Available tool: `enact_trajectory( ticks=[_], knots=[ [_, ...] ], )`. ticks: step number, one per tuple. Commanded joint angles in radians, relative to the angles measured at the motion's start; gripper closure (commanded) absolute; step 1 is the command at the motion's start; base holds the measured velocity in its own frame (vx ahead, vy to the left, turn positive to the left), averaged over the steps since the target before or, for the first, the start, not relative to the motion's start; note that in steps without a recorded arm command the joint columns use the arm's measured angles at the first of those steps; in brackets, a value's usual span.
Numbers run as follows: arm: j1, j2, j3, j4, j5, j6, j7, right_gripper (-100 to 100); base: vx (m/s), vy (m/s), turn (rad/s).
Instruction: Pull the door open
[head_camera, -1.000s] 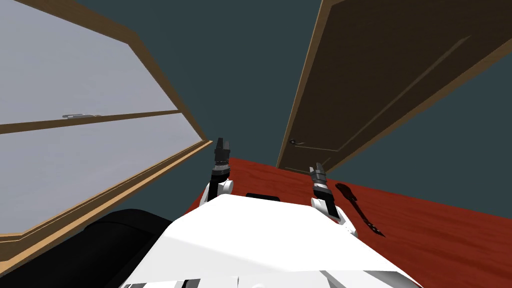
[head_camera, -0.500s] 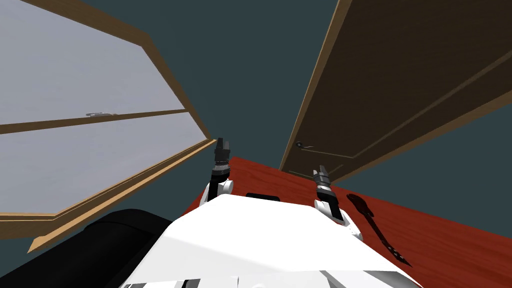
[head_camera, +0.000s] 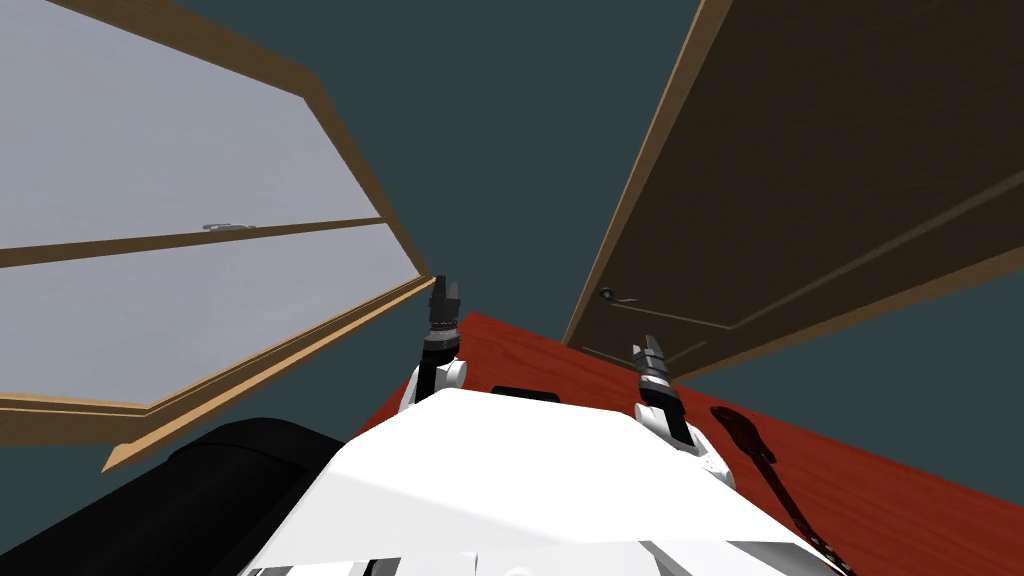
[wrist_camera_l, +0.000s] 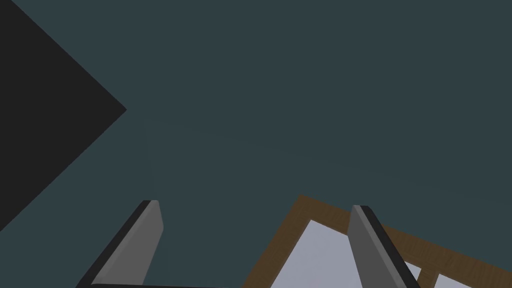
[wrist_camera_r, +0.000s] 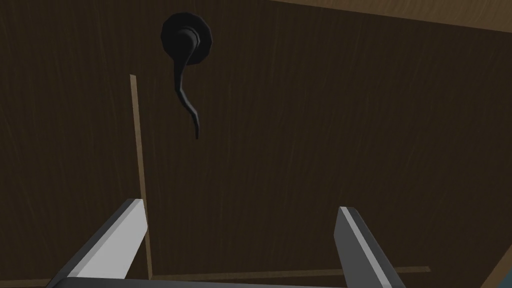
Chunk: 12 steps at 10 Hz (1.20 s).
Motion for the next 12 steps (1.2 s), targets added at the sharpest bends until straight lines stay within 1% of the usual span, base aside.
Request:
enact_trajectory(
  ticks=[1, 4, 8, 12],
  knots=[
    [-0.010, -0.012, -0.013, 0.047, -0.005, -0.008, -0.003, -100, 0.065, -0.024, 0.189],
    [-0.030, -0.034, -0.037, 0.129, -0.016, -0.016, -0.008, -100, 0.091, -0.044, 0.182],
    [-0.052, -0.058, -0.066, 0.223, -0.027, -0.026, -0.013, -100, 0.080, -0.049, 0.157],
    [-0.070, -0.077, -0.088, 0.298, -0.037, -0.034, -0.016, -100, 0.063, -0.046, 0.119]
  ],
)
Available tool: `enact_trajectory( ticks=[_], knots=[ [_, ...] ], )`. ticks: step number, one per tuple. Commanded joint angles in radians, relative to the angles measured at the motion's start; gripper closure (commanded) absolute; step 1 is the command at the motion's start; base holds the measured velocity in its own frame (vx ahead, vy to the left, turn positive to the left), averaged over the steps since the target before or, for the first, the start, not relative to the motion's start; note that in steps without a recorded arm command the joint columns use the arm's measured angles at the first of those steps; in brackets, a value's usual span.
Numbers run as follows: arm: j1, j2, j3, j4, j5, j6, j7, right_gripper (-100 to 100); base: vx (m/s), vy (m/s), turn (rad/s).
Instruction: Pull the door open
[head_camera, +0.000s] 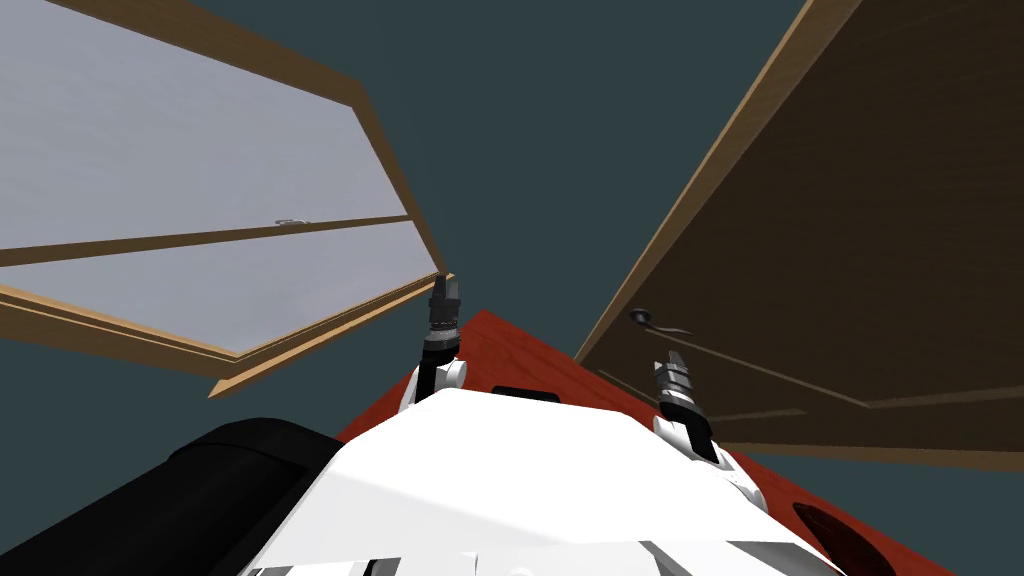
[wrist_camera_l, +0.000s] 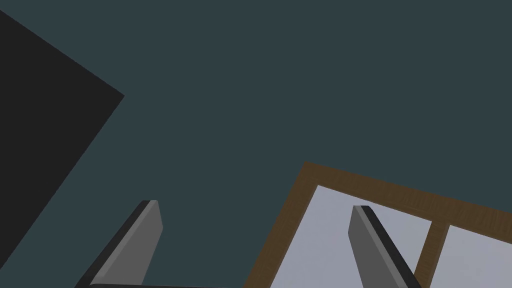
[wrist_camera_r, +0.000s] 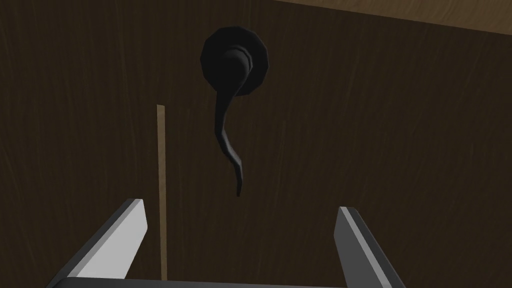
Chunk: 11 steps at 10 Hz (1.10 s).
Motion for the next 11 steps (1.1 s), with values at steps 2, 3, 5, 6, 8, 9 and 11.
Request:
enact_trajectory(
  ticks=[2, 3, 5, 6, 8, 9, 11],
  knots=[
    [-0.015, -0.016, -0.015, 0.066, -0.006, -0.014, -0.005, -100, 0.061, -0.039, 0.123],
    [-0.024, -0.025, -0.026, 0.102, -0.011, -0.018, -0.007, -100, 0.095, -0.062, 0.230],
    [-0.029, -0.015, -0.023, 0.096, -0.009, -0.021, 0.001, -100, 0.067, -0.052, 0.027],
    [-0.031, -0.015, -0.024, 0.098, -0.009, -0.021, 0.003, -100, 0.132, -0.093, 0.032],
    [-0.037, -0.012, -0.027, 0.103, -0.010, -0.021, 0.008, -100, 0.160, -0.136, 0.026],
    [-0.041, -0.011, -0.030, 0.107, -0.011, -0.020, 0.012, -100, 0.171, -0.119, 0.029],
    [-0.047, -0.009, -0.033, 0.112, -0.012, -0.020, 0.018, -100, 0.162, -0.129, 0.020]
  ],
)
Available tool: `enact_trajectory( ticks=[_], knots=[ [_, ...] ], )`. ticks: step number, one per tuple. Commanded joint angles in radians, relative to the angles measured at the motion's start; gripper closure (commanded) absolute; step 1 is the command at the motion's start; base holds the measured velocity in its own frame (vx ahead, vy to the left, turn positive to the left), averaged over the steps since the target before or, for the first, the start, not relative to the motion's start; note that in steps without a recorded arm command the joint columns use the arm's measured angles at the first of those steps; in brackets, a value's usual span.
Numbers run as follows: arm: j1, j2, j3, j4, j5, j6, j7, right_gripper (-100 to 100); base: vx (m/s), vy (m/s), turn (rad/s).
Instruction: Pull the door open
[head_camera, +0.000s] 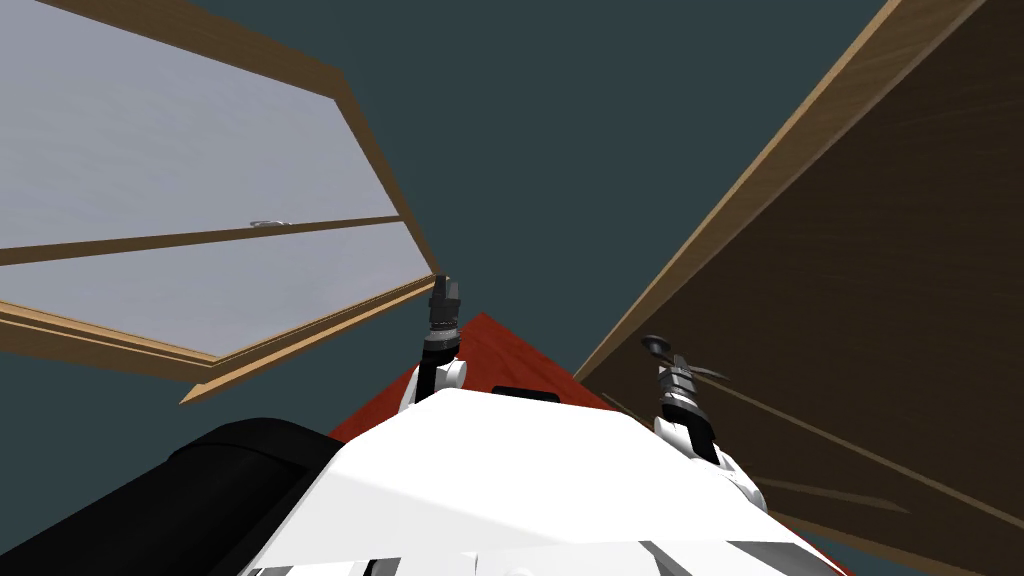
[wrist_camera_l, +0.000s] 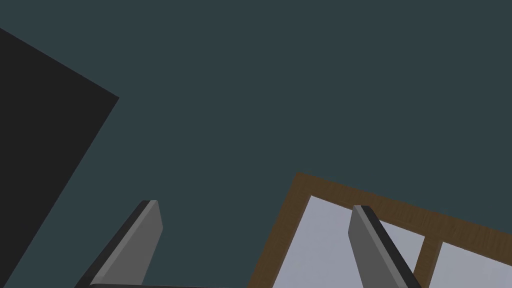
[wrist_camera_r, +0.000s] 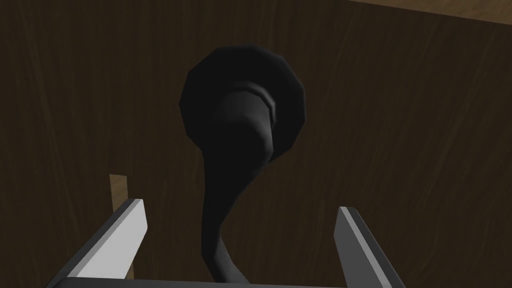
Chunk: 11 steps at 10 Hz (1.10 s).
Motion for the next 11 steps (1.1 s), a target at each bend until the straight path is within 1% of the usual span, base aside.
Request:
enact_trajectory(
  ticks=[1, 3, 4, 9, 10, 11],
  knots=[
    [-0.006, 0.002, -0.003, 0.006, -0.001, -0.001, 0.005, -100, 0.149, -0.136, 0.033],
    [-0.005, 0.002, -0.003, 0.004, -0.001, 0.001, 0.006, -100, 0.108, -0.082, 0.013],
    [-0.005, 0.002, -0.003, 0.004, -0.001, 0.001, 0.006, 100, -0.009, 0.005, -0.003],
    [-0.005, 0.002, -0.003, 0.004, -0.001, 0.001, 0.006, 100, -0.013, 0.008, -0.002],
    [-0.001, 0.000, 0.011, 0.001, 0.006, 0.001, -0.005, 100, -0.139, -0.029, 0.045],
    [0.000, -0.001, 0.015, -0.001, 0.008, 0.000, -0.008, 100, -0.186, -0.030, 0.069]
  ],
)
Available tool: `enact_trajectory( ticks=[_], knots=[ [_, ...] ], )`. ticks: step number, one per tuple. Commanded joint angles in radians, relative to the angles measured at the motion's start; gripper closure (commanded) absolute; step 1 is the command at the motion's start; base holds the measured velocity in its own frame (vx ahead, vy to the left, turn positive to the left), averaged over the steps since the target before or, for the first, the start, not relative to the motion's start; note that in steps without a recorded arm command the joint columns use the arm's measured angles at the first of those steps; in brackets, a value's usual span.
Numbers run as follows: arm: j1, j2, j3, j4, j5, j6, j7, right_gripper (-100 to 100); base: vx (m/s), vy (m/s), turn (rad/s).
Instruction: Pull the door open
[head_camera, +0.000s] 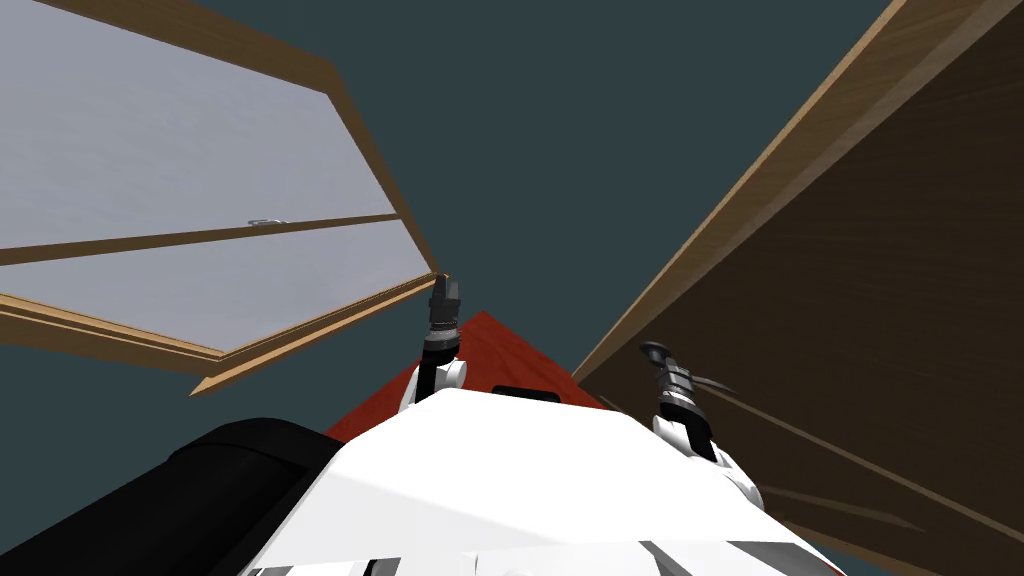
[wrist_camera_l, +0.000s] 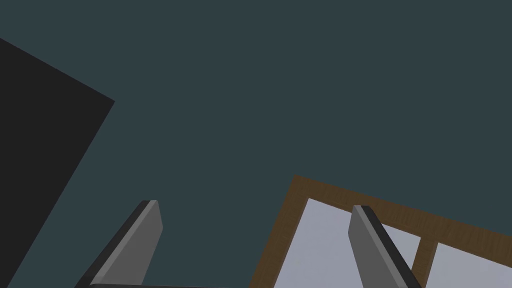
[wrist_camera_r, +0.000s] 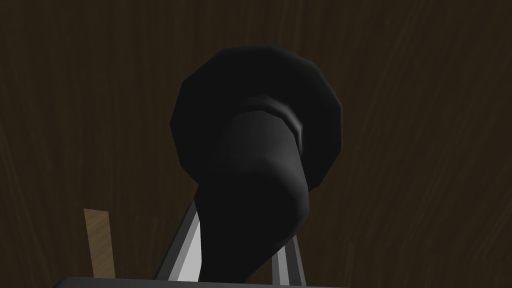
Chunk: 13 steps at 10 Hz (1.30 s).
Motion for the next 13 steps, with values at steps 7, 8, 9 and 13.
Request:
enact_trajectory(
  ticks=[7, 8, 9, 13],
  knots=[
    [0.027, -0.022, 0.097, -0.047, 0.050, -0.012, -0.067, 100, -0.226, -0.003, 0.069],
    [0.029, -0.024, 0.106, -0.051, 0.054, -0.013, -0.074, 100, -0.232, -0.007, 0.055],
    [0.028, -0.020, 0.102, -0.047, 0.052, -0.010, -0.070, 100, -0.104, 0.002, 0.023],
    [0.062, -0.037, 0.158, -0.079, 0.081, -0.041, -0.115, 100, -0.220, -0.025, 0.069]
  ],
)
